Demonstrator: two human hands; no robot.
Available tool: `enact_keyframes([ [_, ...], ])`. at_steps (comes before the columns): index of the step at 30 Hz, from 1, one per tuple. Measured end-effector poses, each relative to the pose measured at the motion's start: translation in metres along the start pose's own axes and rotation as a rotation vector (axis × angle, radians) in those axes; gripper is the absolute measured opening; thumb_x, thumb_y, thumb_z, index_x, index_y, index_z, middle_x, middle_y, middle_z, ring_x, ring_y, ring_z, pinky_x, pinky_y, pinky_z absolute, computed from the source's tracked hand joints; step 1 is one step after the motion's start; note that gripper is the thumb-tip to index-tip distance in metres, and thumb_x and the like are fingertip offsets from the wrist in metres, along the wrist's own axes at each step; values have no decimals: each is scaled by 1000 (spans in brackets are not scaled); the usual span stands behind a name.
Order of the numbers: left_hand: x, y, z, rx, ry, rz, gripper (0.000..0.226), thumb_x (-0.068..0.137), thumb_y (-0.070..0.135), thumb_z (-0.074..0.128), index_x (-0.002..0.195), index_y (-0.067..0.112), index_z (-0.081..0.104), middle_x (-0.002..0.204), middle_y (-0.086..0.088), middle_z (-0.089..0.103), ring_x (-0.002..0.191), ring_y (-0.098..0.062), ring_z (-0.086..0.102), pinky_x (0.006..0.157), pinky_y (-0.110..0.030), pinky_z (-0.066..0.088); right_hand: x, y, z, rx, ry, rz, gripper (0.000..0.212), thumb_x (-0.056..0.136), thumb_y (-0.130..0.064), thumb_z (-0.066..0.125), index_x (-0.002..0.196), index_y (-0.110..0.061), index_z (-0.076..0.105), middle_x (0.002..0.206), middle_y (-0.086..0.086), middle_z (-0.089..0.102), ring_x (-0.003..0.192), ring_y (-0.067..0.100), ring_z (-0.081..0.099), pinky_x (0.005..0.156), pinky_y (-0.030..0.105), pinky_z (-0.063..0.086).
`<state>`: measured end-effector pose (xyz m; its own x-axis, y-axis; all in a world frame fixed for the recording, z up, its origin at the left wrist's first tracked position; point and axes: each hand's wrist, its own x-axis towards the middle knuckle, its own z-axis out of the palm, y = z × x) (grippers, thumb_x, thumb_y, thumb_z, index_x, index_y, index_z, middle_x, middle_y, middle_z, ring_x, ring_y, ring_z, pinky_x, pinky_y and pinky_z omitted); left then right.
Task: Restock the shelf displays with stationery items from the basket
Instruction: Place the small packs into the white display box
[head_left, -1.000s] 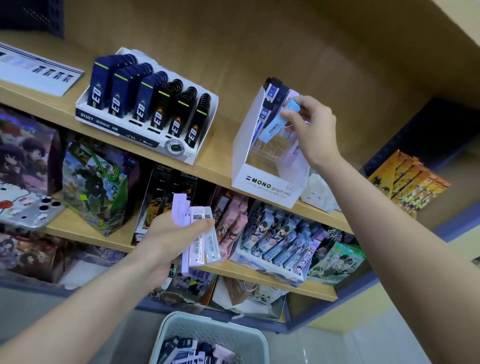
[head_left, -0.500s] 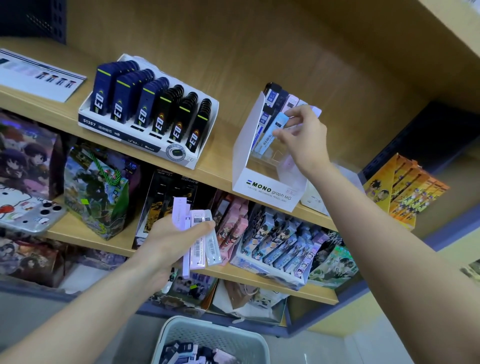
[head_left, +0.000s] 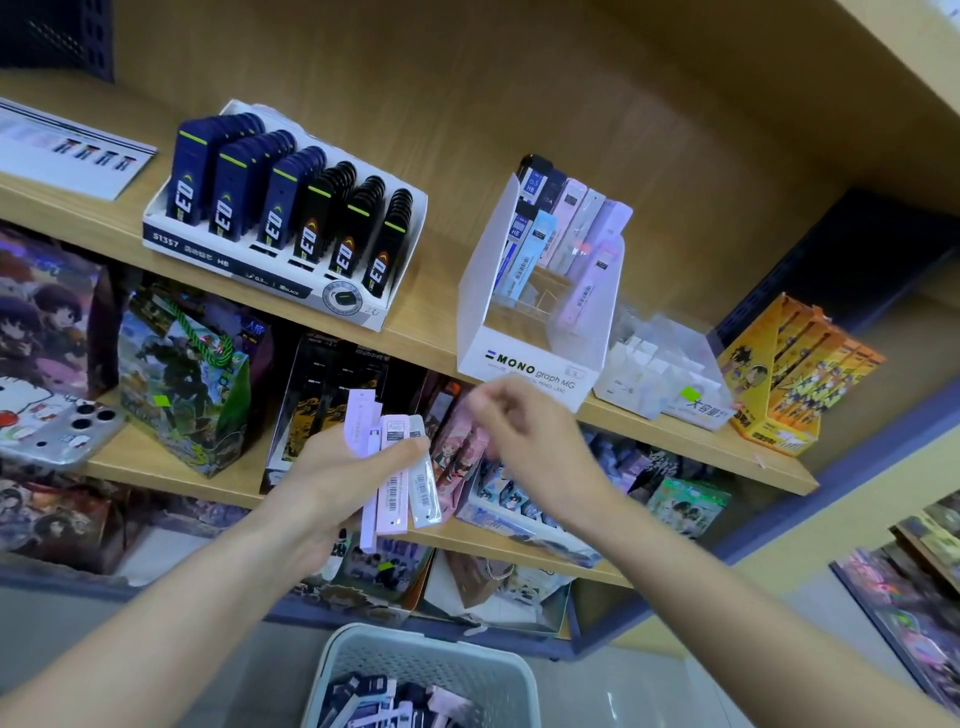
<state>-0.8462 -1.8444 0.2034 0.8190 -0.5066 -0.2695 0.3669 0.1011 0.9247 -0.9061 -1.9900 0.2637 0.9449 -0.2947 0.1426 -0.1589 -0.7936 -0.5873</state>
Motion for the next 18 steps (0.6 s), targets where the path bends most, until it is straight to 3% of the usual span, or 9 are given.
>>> enact_keyframes([
  [3, -2, 0, 3, 42, -76, 3, 17, 82, 19, 71, 97, 13, 69, 89, -7, 74, 85, -23, 70, 75, -38, 55, -7, 7, 10, 94, -215, 156, 22, 97, -30, 50, 94, -17, 66, 78, 3, 65, 60, 4, 54, 59, 18, 45],
  [7, -4, -1, 4, 85, -142, 8, 19, 83, 16, 70, 102, 15, 70, 93, -6, 75, 87, -22, 71, 73, -36, 57, -10, 6, 4, 349, -293, 257, 16, 94, -25, 56, 87, -17, 69, 63, -12, 61, 56, -3, 52, 55, 10, 44],
  [11, -5, 0, 4, 95, -200, 25, 18, 83, 18, 69, 101, 17, 70, 94, -4, 75, 90, -20, 70, 81, -36, 55, -9, 6, -2, 452, -335, 315, 13, 90, -22, 61, 82, -18, 70, 74, -3, 67, 65, 1, 61, 61, 11, 48],
  [15, -4, -1, 5, 20, -194, 0, 25, 77, 26, 71, 99, 15, 69, 87, -1, 75, 81, -15, 70, 70, -27, 54, -11, 6, -10, 487, -323, 340, 17, 94, -22, 57, 95, -9, 69, 91, 9, 72, 72, 8, 67, 66, 15, 52],
  [18, -1, -1, 6, -68, -123, -43, 18, 80, 23, 70, 95, 13, 67, 81, -3, 69, 75, -17, 64, 62, -26, 49, -11, -1, -26, 443, -140, 275, 21, 95, -21, 54, 92, -3, 63, 88, 11, 72, 67, 12, 67, 66, 17, 55],
])
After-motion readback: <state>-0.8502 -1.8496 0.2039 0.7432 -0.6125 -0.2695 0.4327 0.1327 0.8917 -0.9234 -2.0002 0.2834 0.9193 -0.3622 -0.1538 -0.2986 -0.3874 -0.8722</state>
